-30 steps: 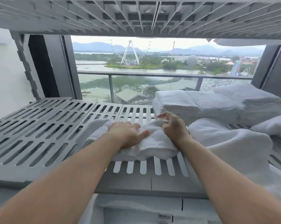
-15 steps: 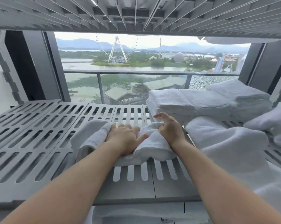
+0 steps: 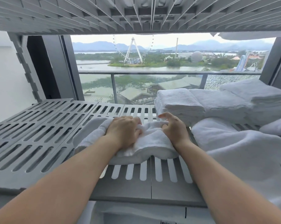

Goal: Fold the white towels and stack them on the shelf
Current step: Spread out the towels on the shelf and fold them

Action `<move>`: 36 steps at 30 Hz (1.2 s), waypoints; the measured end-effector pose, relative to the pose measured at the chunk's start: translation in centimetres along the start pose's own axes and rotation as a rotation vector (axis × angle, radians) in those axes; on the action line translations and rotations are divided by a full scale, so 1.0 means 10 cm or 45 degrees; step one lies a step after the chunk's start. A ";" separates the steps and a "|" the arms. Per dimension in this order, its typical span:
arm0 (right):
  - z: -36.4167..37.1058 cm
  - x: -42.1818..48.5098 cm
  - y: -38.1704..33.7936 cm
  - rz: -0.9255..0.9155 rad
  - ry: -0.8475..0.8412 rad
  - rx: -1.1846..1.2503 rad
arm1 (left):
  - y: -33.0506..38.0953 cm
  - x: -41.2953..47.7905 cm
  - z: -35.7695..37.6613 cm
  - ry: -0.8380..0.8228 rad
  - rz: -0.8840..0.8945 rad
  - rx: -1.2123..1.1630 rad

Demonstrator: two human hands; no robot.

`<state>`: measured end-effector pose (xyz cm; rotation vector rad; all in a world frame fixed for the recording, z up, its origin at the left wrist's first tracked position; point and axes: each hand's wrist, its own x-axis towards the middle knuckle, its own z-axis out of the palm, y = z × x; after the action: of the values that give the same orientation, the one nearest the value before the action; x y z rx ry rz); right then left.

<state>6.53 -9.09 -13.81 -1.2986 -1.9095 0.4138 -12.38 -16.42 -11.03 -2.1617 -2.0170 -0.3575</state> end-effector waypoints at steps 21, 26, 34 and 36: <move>-0.33 -0.04 -0.21 0.286 -0.341 0.104 | -0.69 0.02 -0.49 -0.360 -0.120 0.030; -0.34 -0.06 -0.26 0.045 -0.234 0.074 | -0.86 0.05 -0.56 -0.329 -0.095 0.061; -0.51 0.06 -0.68 -0.212 -0.131 -0.273 | -1.12 0.12 -1.04 -0.322 -0.190 0.024; -0.56 0.13 -0.83 -0.221 -0.227 -0.386 | -1.15 0.10 -1.15 -0.468 -0.256 0.103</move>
<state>5.17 -12.31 -4.40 -1.3060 -2.2828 0.1589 -24.50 -17.81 -0.25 -2.1028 -2.4016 0.1087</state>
